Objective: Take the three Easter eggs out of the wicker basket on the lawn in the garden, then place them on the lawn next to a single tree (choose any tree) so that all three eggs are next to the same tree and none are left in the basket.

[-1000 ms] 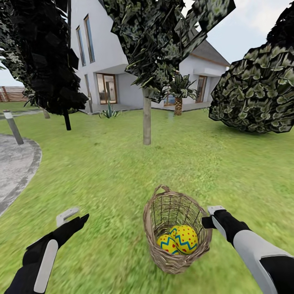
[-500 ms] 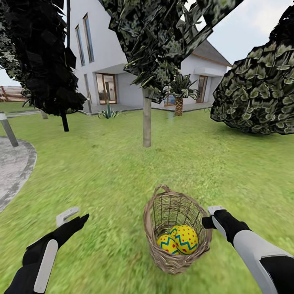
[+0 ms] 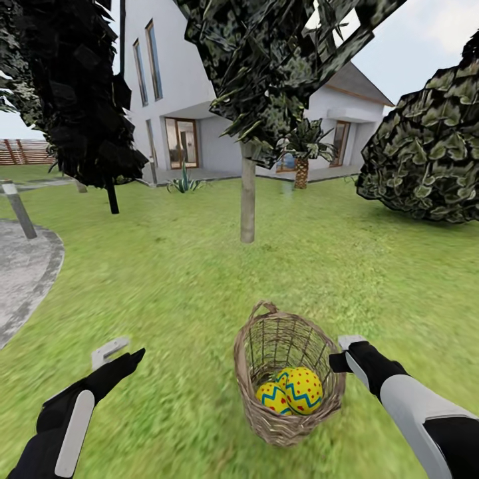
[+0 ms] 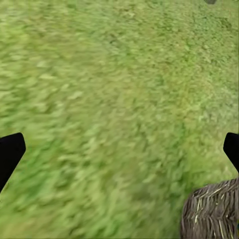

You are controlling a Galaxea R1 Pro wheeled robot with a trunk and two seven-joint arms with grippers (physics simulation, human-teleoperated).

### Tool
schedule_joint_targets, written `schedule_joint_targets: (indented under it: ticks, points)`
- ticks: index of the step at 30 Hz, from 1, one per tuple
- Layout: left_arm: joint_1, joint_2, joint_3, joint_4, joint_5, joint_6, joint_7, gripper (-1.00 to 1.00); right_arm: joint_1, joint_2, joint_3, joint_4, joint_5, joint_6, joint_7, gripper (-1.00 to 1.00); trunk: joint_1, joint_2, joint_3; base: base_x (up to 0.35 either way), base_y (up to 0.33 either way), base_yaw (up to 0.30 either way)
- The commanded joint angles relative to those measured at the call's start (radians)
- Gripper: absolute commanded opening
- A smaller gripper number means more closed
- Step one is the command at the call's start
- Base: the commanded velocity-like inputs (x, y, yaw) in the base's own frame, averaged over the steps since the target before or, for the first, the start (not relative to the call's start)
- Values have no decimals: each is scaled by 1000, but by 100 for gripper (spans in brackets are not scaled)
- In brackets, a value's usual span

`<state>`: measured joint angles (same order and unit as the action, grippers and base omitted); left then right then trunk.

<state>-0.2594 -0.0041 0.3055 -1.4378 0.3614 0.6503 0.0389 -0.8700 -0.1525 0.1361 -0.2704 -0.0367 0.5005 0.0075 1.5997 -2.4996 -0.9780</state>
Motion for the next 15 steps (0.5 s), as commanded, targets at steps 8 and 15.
schedule_joint_targets:
  ticks: [8, 15]
  points:
    - [0, 1, 1, -1, 10, 6, 4, 100, -1, -1, 4, -3, -9, 6, 3, -100, 0, 0, -1, 329, 0, 1]
    - [0, 1, 1, -1, 10, 5, 4, 100, 0, -1, -25, -3, -9, 6, 3, -100, 0, 0, -2, 329, 0, 41]
